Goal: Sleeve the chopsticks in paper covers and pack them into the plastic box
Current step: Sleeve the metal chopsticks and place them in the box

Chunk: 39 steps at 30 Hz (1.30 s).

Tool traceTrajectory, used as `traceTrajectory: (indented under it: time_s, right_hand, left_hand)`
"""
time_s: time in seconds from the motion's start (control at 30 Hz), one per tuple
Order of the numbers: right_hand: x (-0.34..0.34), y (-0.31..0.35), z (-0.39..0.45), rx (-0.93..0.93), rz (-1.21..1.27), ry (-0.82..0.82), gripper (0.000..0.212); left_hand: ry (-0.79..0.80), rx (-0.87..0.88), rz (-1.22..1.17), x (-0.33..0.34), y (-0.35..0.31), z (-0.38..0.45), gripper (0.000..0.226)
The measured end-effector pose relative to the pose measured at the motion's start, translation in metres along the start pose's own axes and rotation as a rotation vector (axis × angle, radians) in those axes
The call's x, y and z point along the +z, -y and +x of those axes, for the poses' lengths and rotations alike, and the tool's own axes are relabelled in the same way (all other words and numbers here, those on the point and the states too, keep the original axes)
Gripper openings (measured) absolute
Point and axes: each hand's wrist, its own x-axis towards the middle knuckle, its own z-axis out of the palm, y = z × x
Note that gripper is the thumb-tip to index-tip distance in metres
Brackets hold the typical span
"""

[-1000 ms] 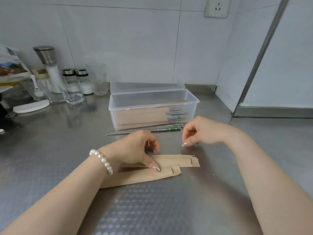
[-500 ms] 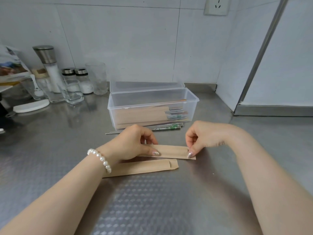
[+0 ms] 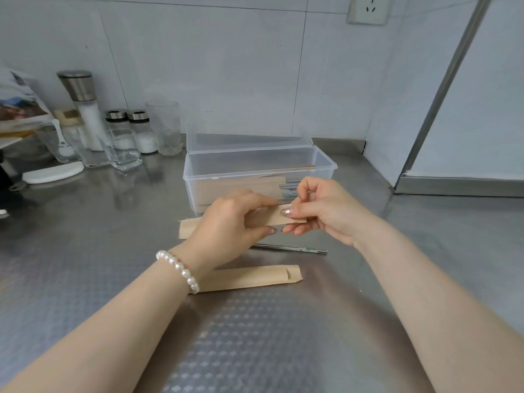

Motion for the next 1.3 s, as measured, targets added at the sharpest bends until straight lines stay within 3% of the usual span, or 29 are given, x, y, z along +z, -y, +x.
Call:
traceTrajectory:
  time_s: [0.2, 0.4, 0.53, 0.63, 0.7, 0.8, 0.97, 1.17, 1.3]
  right_hand:
    - [0.003, -0.001, 0.001, -0.067, -0.174, -0.106, 0.026]
    - [0.008, 0.001, 0.001, -0.098, -0.170, -0.123, 0.012]
    - [-0.009, -0.001, 0.006, -0.135, -0.163, -0.307, 0.018]
    - [-0.025, -0.017, 0.020, -0.178, -0.684, -0.443, 0.020]
    - [-0.030, -0.026, 0.024, -0.122, -1.032, -0.354, 0.024]
    - [-0.029, -0.033, 0.027, 0.000, -1.238, -0.197, 0.035]
    - [-0.031, -0.030, 0.026, -0.029, -1.201, -0.176, 0.027]
    - [-0.039, -0.025, 0.021, -0.129, -1.040, -0.336, 0.019]
    - [-0.038, -0.025, 0.020, -0.109, -1.009, -0.254, 0.017]
  left_hand:
    - [0.023, -0.011, 0.035, 0.002, -0.004, 0.000, 0.040]
    - [-0.001, -0.047, 0.036, 0.002, -0.006, 0.001, 0.035]
    - [-0.027, -0.163, 0.079, -0.007, 0.005, 0.003, 0.032]
    - [-0.056, -0.272, 0.122, -0.016, 0.014, 0.005, 0.031]
    - [-0.074, -0.325, 0.137, -0.021, 0.019, 0.006, 0.030]
    - [-0.079, -0.364, 0.137, -0.024, 0.022, 0.006, 0.028]
    - [-0.058, -0.391, 0.137, -0.023, 0.024, 0.006, 0.026]
    - [-0.062, -0.386, 0.136, -0.022, 0.024, 0.007, 0.027]
    - [-0.050, -0.377, 0.137, -0.022, 0.025, 0.006, 0.026]
